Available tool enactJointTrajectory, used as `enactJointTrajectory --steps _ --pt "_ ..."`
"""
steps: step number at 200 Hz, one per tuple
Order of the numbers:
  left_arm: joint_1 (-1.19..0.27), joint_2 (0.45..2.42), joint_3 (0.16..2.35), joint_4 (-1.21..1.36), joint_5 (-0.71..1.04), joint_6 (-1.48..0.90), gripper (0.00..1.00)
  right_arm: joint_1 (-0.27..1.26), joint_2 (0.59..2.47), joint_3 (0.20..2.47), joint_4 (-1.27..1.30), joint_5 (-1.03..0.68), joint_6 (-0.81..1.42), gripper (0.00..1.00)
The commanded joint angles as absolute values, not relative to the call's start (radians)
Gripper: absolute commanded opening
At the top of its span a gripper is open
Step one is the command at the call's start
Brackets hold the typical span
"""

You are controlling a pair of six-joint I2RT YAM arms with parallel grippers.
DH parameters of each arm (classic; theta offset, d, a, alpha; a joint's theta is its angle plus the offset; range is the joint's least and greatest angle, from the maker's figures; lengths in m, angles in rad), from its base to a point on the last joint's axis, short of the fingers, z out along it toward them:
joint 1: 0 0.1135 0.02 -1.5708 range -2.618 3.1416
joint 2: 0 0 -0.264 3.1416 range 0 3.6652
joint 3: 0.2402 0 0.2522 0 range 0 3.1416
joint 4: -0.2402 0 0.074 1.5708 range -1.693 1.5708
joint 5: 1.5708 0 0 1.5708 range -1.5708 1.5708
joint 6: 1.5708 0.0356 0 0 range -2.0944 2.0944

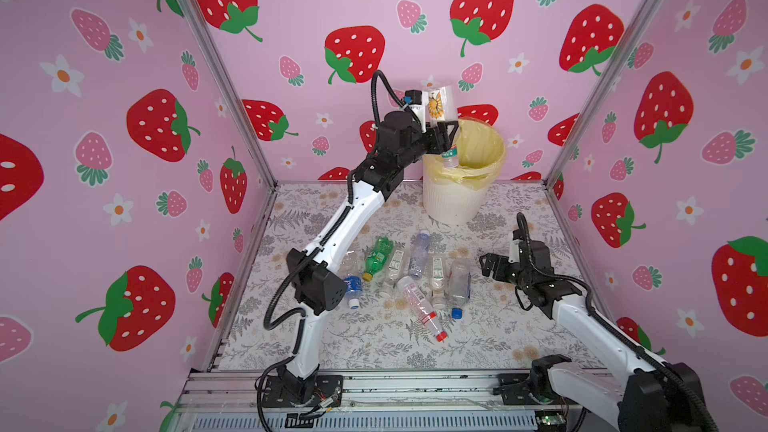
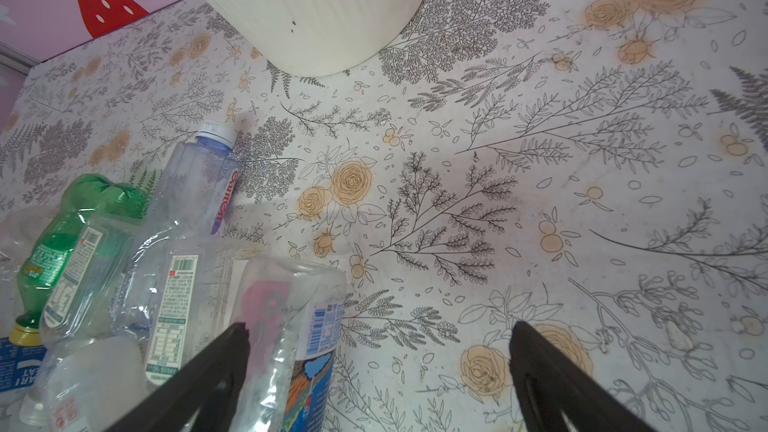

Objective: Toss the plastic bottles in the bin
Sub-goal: 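Open the left gripper above the bin and draw it back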

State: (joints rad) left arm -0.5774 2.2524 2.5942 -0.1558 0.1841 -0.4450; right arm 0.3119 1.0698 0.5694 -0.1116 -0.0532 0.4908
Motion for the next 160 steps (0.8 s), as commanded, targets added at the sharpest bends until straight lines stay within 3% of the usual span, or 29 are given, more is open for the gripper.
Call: enactJointTrajectory --steps 1,5,41,119,160 --pt "-0.589 2.474 2.883 -0.183 0.103 -0.439 0.92 0.311 1.078 0.604 -0.122 -0.062 0.481 0.99" --pt "-0.589 2.489 2.896 -0.167 0.092 -0.442 1.0 0.311 1.075 0.607 -0.125 -0.065 0.482 0.99" --pt "-0.582 2.32 2.61 -0.061 -0.031 -0.399 0.99 0.311 1.021 0.6 -0.15 -0.048 0.483 0.99" --pt "-0.584 1.885 2.185 -0.127 0.017 -0.372 0.99 0.311 1.01 0.597 -0.154 -0.057 0.493 0.99" --pt "-0.569 1.772 2.05 -0.228 -0.038 -0.346 0.99 0.311 1.004 0.584 -0.153 -0.071 0.502 0.99"
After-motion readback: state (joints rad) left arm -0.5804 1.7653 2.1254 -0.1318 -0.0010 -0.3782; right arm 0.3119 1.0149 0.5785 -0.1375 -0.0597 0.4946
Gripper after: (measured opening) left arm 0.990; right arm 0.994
